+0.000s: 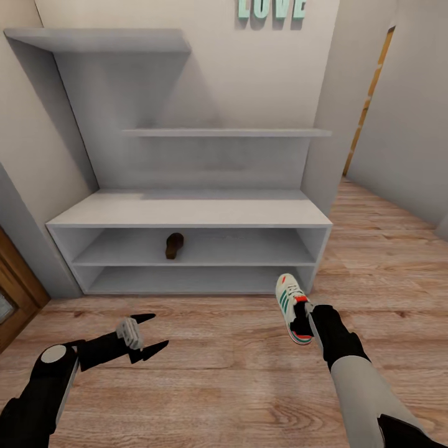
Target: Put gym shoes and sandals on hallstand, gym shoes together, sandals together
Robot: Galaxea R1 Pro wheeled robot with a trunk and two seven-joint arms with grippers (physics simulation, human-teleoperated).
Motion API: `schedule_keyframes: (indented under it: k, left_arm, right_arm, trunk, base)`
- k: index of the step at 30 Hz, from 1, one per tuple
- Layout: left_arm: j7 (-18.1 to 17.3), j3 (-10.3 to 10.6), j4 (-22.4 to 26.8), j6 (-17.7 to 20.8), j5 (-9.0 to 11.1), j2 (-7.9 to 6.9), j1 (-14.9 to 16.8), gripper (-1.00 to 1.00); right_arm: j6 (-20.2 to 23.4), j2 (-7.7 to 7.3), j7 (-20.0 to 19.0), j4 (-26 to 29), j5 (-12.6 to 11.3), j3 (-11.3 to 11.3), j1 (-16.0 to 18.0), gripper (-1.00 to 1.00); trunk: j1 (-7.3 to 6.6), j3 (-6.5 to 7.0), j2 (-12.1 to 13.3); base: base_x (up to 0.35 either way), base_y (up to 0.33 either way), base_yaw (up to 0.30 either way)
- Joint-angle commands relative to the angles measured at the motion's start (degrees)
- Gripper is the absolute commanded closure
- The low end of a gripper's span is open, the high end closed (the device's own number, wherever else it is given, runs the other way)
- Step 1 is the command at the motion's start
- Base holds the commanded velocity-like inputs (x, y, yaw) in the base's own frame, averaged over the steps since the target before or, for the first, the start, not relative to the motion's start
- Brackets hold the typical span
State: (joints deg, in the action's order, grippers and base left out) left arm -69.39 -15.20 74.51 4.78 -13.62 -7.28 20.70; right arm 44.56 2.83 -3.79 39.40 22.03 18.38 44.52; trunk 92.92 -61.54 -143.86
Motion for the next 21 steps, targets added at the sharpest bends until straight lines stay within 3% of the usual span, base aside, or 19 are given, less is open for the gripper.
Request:
schedule_keyframes:
  k: [1,5,14,21]
  left_arm:
    - [-0.38,0.16,0.09,0.55,-0.55,0.05,0.04,-1.0]
    - [-0.47,0.05,0.1,0.57,-0.7,0.07,0.04,-1.0]
    - [-0.54,0.0,0.24,0.52,-0.63,0.01,0.04,-1.0]
    - [-0.51,0.01,0.28,0.55,1.28,-0.01,0.04,-1.0]
  right_arm:
    - [0.18,0.07,-0.41,0.13,0.55,0.28,0.03,1.0]
    - [0.18,0.08,-0.43,0.15,0.48,0.3,0.04,1.0]
    - [0.18,0.16,-0.28,0.15,0.48,0.25,0.03,1.0]
    - [0.18,0.24,-0.02,0.29,0.49,0.12,0.04,1.0]
  trunk:
    - [-0.01,-0.05,-0.02]
    - [-0.01,-0.05,-0.02]
    - [-0.01,-0.05,-0.02]
    - [-0.01,-0.05,-0.02]
  base:
    - [0.0,0.0,0.0]
    - [0.0,0.078,0.0]
    - [0.0,0.285,0.0]
    - [0.0,0.313,0.0]
